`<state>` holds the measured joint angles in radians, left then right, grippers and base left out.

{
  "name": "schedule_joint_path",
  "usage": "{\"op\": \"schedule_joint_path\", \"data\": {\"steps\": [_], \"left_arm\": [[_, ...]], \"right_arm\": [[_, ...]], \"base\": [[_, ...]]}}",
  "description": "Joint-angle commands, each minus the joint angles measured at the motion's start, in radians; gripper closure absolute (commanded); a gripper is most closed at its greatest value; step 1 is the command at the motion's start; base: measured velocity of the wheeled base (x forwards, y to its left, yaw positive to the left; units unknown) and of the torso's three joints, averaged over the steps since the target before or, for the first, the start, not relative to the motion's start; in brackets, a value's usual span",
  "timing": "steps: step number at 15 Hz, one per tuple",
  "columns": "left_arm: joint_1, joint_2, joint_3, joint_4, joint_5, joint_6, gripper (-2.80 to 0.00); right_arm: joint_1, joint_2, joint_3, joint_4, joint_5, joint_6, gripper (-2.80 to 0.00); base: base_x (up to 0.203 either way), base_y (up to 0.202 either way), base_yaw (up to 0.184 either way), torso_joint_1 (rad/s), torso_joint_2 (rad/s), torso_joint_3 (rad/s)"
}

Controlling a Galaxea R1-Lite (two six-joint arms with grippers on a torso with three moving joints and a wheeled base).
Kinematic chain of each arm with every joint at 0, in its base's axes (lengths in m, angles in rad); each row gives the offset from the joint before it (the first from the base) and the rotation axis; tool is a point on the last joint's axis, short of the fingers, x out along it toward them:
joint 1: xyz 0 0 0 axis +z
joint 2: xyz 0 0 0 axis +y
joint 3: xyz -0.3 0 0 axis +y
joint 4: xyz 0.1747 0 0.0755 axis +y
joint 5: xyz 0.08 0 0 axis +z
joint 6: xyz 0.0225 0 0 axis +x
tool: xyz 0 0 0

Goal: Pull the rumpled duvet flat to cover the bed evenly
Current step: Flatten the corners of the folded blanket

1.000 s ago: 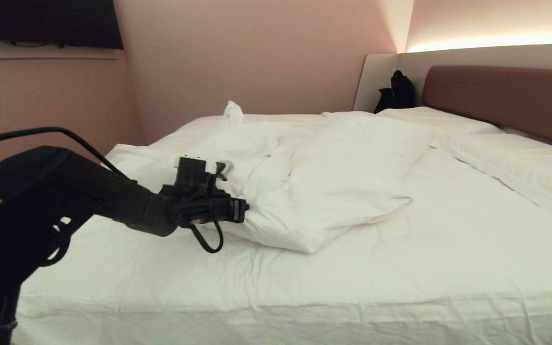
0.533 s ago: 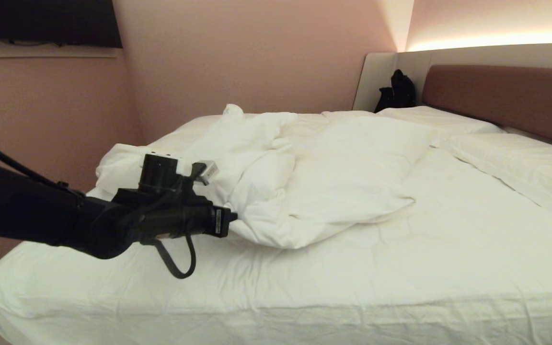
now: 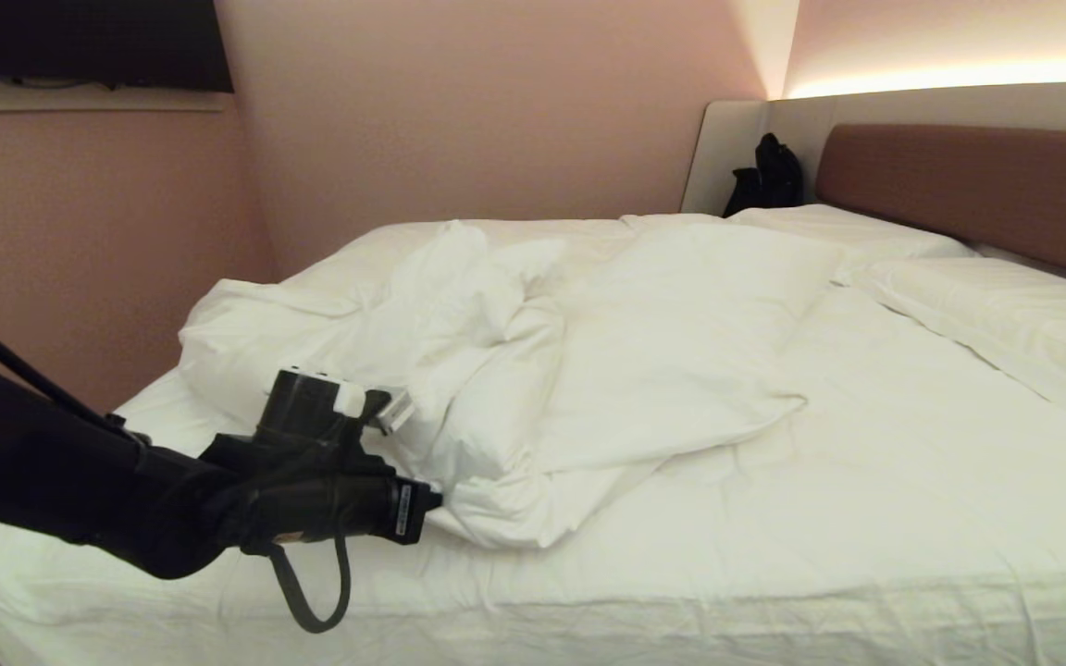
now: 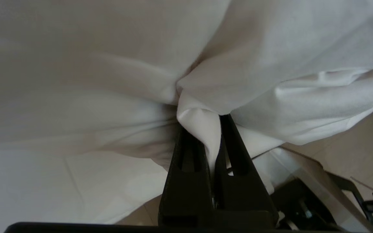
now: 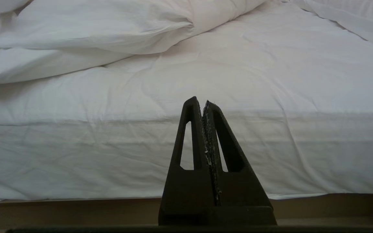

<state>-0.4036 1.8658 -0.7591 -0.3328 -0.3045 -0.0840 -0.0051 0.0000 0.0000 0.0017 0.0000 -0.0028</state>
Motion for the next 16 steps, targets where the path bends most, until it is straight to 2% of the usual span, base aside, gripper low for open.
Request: {"op": "schedule_joint_path", "data": {"steps": [1,4,11,12,16], "left_arm": [[0.000,0.078,0.005,-0.030,-0.001,-0.001,0.00],[0.000,0.133,0.019,-0.141,0.000,-0.001,0.00],[0.002,0.186,0.010,-0.167,0.001,0.001,0.00],[0.002,0.190,0.009,-0.172,0.002,0.001,-2.80],[0.002,0.173,0.009,-0.172,0.007,-0.008,-2.80]], "right_arm": [[0.000,0.002,0.000,0.001,0.000,0.000,0.00],[0.000,0.002,0.000,0.000,0.000,0.000,0.00],[0.000,0.002,0.000,0.000,0.000,0.000,0.00],[0.001,0.002,0.000,0.000,0.000,0.000,0.00],[0.001,0.002,0.000,0.000,0.000,0.000,0.00]], "base": [[0.000,0.000,0.000,0.000,0.00,0.000],[0.000,0.000,0.000,0.000,0.00,0.000],[0.000,0.000,0.000,0.000,0.00,0.000],[0.000,0.000,0.000,0.000,0.00,0.000],[0.000,0.000,0.000,0.000,0.00,0.000]]}}
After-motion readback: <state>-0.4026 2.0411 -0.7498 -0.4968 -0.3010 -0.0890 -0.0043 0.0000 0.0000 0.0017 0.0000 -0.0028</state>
